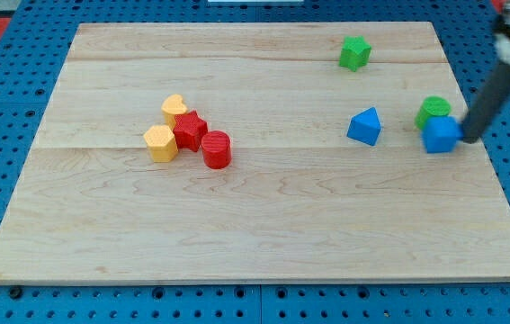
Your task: Push the green circle on top of blue triangle
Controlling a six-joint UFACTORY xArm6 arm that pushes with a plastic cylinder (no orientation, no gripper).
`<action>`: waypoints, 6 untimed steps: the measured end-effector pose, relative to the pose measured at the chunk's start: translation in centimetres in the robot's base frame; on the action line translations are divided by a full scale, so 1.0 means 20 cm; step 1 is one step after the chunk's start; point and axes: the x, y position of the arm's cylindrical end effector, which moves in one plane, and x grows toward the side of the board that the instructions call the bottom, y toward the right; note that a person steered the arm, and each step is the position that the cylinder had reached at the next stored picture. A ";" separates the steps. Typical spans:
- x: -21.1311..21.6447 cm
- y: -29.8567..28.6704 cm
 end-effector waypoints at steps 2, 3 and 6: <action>0.03 0.23; -0.18 0.38; -0.24 -0.18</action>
